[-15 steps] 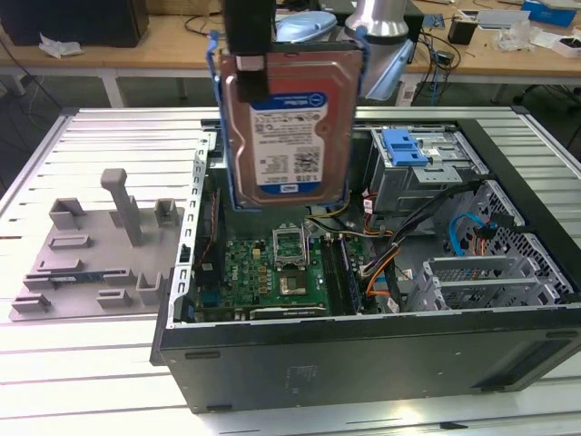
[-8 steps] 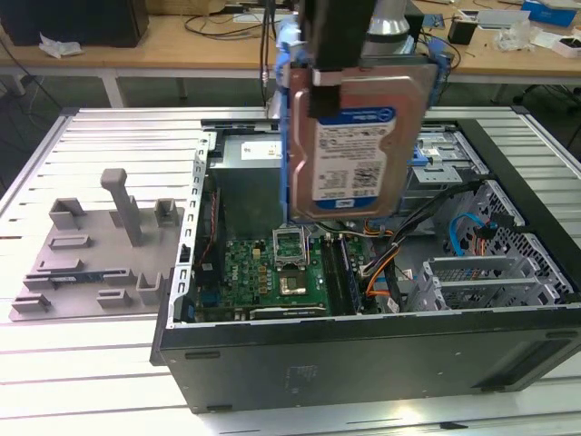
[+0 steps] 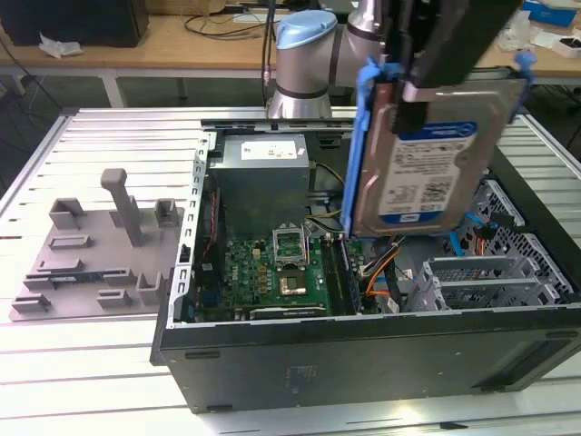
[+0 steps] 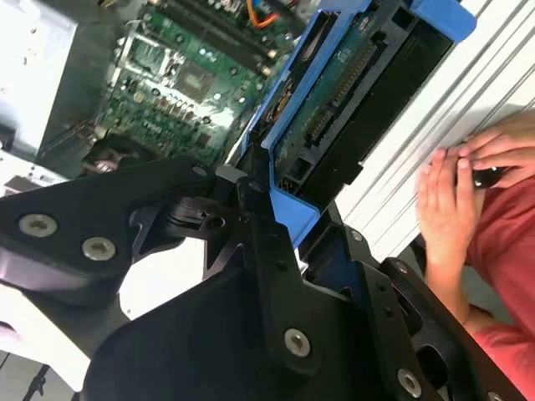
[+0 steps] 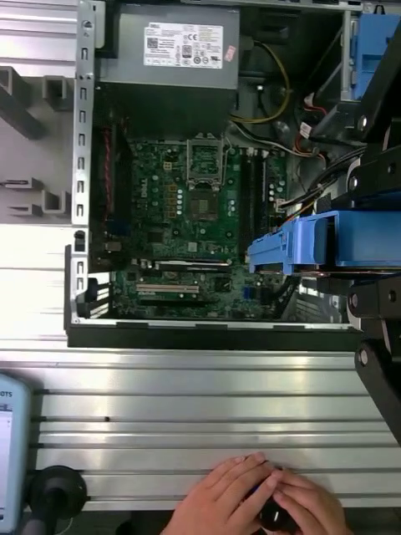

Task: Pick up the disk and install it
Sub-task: 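Pick up the disk, then insert the disk into the insertion slot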

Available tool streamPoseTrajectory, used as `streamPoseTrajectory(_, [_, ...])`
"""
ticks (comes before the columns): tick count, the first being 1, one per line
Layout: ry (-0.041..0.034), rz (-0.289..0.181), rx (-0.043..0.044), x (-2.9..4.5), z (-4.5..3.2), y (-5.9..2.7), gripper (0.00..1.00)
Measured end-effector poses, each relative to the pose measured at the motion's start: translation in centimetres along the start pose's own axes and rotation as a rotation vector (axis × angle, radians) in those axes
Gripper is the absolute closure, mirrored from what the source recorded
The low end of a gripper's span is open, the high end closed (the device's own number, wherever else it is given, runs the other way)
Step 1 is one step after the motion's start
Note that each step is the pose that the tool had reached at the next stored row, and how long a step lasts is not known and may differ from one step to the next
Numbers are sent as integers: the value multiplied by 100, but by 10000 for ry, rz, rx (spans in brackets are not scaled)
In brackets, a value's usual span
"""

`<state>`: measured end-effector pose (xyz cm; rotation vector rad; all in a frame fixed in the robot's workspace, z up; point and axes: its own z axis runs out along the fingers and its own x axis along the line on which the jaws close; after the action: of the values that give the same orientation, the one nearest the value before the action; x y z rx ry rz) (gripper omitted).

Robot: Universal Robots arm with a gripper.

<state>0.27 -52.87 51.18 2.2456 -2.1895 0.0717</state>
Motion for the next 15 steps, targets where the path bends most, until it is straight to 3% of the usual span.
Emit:
streamPoseTrajectory(3, [0, 2, 0, 64, 7, -184, 63])
streamPoseTrajectory(5, [-2, -1, 0, 80, 11, -248, 63])
streamPoseTrajectory(15, [-1, 1, 0, 80, 10, -252, 63])
